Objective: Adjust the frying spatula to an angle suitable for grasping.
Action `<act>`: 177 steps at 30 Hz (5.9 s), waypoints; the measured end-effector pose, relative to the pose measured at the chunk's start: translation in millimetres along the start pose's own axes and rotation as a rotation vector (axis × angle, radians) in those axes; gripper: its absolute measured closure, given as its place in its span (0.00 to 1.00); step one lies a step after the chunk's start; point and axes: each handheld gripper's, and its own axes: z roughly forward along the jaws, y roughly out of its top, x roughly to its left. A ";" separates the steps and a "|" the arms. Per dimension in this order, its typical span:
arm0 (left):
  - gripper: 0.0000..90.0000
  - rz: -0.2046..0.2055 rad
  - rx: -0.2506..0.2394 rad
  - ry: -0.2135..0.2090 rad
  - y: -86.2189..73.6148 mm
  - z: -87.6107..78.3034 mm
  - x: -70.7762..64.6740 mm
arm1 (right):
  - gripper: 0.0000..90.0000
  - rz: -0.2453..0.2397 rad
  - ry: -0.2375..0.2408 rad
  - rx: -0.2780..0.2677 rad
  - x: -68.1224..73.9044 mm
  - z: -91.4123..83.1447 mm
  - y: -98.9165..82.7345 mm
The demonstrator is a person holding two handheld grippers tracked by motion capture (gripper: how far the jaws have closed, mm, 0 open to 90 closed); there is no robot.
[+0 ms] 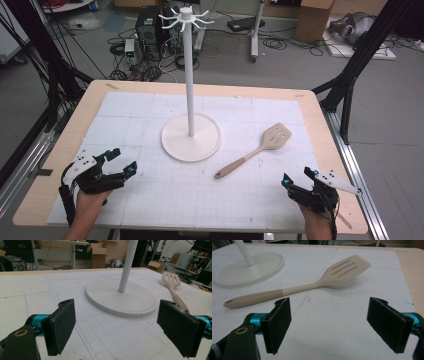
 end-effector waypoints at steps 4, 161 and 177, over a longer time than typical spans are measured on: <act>0.22 0.002 0.016 -0.006 -0.8 -0.5 -0.4 | 0.34 -0.003 0.004 0.011 -0.6 9.7 5.7; 0.91 0.158 0.389 -0.120 -13.6 54.3 -43.3 | 0.99 -0.252 0.251 0.181 65.5 70.0 24.5; 0.93 0.130 0.407 -0.040 -5.6 80.8 -37.0 | 0.99 -0.279 0.273 0.210 76.8 54.2 18.6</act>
